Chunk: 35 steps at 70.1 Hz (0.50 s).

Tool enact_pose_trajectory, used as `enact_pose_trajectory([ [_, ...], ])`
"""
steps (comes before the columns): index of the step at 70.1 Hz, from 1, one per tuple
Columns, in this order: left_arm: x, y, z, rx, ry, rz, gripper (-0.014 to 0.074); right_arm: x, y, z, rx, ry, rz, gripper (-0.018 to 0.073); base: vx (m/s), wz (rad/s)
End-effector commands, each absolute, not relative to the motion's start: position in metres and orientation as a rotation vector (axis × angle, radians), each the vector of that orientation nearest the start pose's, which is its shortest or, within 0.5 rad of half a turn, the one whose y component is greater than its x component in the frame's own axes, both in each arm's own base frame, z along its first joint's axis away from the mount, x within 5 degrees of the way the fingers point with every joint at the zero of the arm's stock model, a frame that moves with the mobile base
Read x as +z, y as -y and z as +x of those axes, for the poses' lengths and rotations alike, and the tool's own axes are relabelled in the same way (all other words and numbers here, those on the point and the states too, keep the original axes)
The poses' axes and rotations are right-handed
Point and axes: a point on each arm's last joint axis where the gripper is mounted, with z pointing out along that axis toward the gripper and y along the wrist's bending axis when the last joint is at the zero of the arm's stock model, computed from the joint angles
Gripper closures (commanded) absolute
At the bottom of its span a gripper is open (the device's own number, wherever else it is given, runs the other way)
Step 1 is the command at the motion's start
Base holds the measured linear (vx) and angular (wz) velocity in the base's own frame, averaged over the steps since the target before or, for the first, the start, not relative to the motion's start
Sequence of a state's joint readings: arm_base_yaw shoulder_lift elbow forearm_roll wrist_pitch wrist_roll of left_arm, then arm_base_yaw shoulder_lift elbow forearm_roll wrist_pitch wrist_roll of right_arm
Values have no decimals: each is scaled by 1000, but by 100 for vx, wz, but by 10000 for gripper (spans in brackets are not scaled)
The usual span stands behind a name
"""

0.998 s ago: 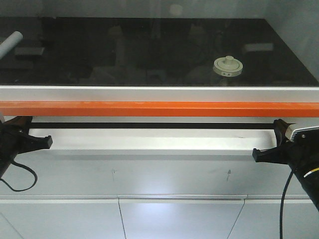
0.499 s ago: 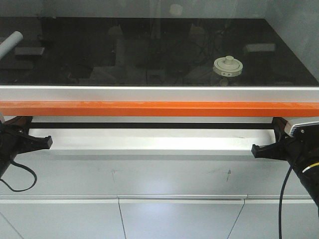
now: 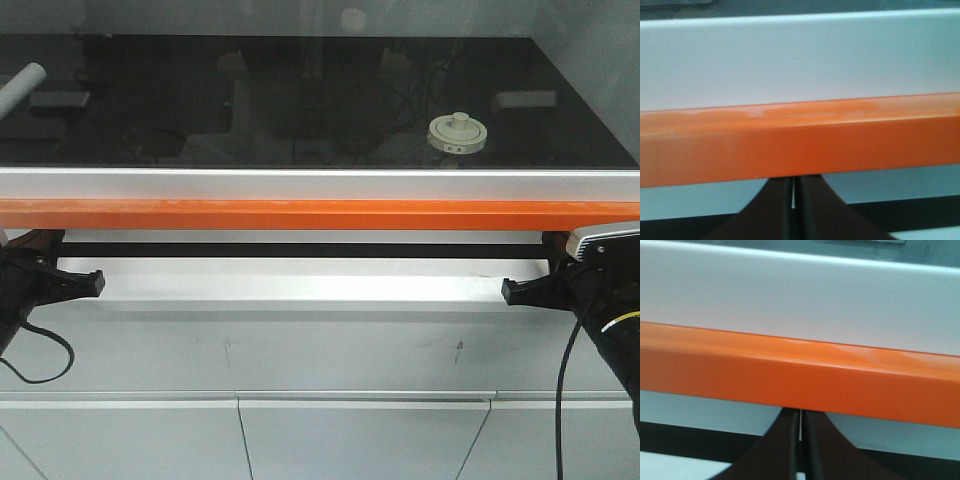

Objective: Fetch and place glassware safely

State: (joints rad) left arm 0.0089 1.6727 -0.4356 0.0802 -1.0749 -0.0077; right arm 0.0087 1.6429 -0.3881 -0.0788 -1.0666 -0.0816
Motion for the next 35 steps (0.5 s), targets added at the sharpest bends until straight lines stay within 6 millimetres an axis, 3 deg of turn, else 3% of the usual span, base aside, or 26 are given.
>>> enact_pose_trajectory([
  [1, 197, 6, 284, -36, -1487, 76, 603, 208, -8, 273, -34, -1386, -143, 560, 0, 0],
  [11, 203, 6, 283, -45, -1448, 71, 603, 208, -8, 272, -33, -1376, -144, 560, 0, 0],
  [35, 240, 8, 295, -38, -1380, 110, 603, 215, -9, 276, -28, -1340, -154, 560, 0, 0],
])
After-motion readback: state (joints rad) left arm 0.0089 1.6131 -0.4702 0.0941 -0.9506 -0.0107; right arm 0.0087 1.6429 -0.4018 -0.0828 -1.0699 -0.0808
